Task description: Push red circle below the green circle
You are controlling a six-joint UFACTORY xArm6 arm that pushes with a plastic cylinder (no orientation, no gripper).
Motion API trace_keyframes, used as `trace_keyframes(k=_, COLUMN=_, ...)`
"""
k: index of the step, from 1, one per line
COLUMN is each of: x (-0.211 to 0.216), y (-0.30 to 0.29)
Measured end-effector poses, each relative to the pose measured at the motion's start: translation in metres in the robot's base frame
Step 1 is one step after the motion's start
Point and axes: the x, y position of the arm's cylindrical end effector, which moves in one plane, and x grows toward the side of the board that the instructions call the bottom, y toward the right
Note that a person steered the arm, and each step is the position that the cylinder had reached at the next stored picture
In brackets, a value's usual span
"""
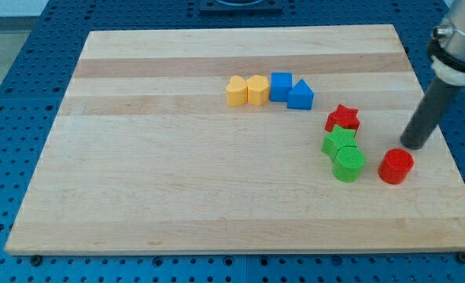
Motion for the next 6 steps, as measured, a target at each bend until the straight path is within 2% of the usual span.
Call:
trace_keyframes(k=2, x=0.054, y=-0.011)
trace_keyframes(k=3, x=0.067, y=-0.011)
trace_keyframes(k=5, x=0.064, y=0.048)
trace_keyframes(k=6, x=0.089, y=0.056)
